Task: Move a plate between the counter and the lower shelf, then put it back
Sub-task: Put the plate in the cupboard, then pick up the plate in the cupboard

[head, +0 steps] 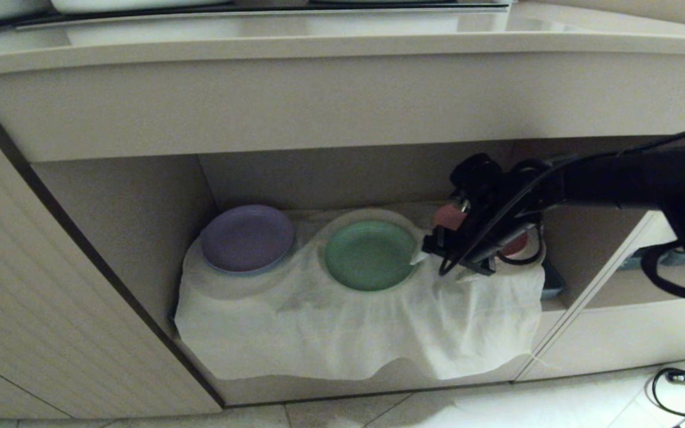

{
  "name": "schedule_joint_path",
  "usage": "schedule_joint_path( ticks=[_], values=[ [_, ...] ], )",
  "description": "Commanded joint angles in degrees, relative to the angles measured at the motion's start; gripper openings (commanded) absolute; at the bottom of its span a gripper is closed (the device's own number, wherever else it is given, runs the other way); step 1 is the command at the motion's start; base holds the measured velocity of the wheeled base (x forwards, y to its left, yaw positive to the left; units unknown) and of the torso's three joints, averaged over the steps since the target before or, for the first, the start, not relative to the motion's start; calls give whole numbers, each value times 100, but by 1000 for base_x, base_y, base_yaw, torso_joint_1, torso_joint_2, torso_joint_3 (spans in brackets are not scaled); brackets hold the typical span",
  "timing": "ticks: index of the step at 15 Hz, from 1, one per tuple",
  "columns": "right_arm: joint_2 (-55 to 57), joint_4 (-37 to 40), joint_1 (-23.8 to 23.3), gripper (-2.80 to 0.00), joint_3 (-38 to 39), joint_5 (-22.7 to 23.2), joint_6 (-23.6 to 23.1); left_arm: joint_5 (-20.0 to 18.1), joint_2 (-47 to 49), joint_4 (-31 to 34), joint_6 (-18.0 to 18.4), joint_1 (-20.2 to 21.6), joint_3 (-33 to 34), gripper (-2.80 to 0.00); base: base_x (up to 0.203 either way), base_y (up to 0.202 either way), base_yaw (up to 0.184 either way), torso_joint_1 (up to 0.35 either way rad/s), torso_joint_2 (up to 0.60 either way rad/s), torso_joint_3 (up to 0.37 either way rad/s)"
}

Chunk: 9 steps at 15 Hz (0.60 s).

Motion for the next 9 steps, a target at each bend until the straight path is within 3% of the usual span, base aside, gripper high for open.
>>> schedule_joint_path(
  ticks=[1, 6, 7, 9],
  values=[
    [-317, 27, 2, 0, 263, 10, -27, -1, -2, 0, -2, 0, 1, -280, 0, 0, 0, 0, 0, 0],
    [-997, -25, 3, 0, 1385, 4, -308, -1, -2, 0, -2, 0, 1, -280, 0, 0, 0, 0, 0, 0],
    [-1148, -38, 8, -280, 1590, 2, -328, -1, -2, 0, -2, 0, 1, -280, 0, 0, 0, 0, 0, 0],
    [-1400, -12, 5, -280, 1958, 8, -489, -1, -2, 0, -2, 0, 1, -280, 0, 0, 0, 0, 0, 0]
  ],
)
